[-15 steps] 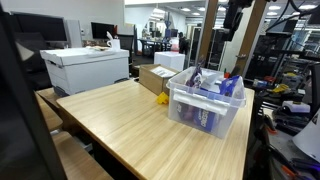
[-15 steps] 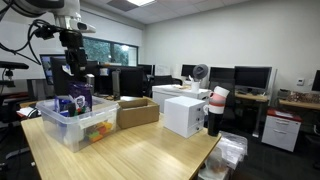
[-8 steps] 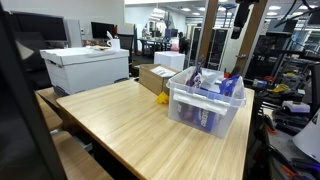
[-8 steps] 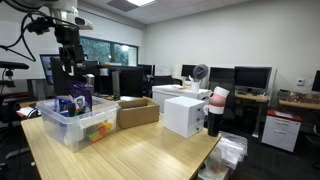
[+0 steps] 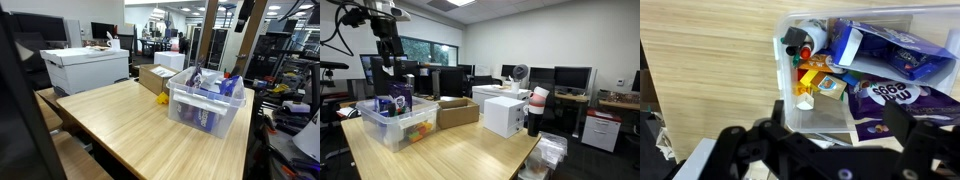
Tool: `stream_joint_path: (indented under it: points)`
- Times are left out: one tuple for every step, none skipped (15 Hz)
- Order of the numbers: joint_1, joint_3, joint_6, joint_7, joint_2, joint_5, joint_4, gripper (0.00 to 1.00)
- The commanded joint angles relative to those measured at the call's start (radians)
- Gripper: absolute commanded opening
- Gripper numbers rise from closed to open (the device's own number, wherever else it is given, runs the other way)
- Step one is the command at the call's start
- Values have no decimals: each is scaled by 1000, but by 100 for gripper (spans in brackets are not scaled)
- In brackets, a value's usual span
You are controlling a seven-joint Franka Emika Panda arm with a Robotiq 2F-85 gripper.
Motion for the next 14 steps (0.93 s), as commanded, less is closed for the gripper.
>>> stream_joint_path:
  points:
    - [-9, -14, 11, -39, -57, 5, -25, 100]
    - [-10, -16, 16, -36, -62, 6, -25, 100]
    - [-9, -19, 22, -36, -66, 10, -26, 100]
    - [-6, -21, 39, -38, -74, 12, -27, 100]
    - [-2, -17, 39, -58, -72, -7, -21, 100]
    - [0, -12, 25, -64, -61, -11, -9, 100]
    - [-3, -7, 28, -64, -55, -17, -4, 100]
    - [-3, -4, 29, -52, -34, -4, 14, 100]
    - [-6, 1, 32, -43, -24, -5, 23, 100]
    - [-9, 6, 36, -25, -6, 1, 40, 100]
    - [-10, 7, 38, -22, -1, 3, 44, 100]
    - [-13, 10, 44, -6, 8, 10, 49, 100]
    - [-8, 2, 29, -30, -32, 7, 21, 100]
    - [-8, 2, 30, -28, -27, 7, 25, 100]
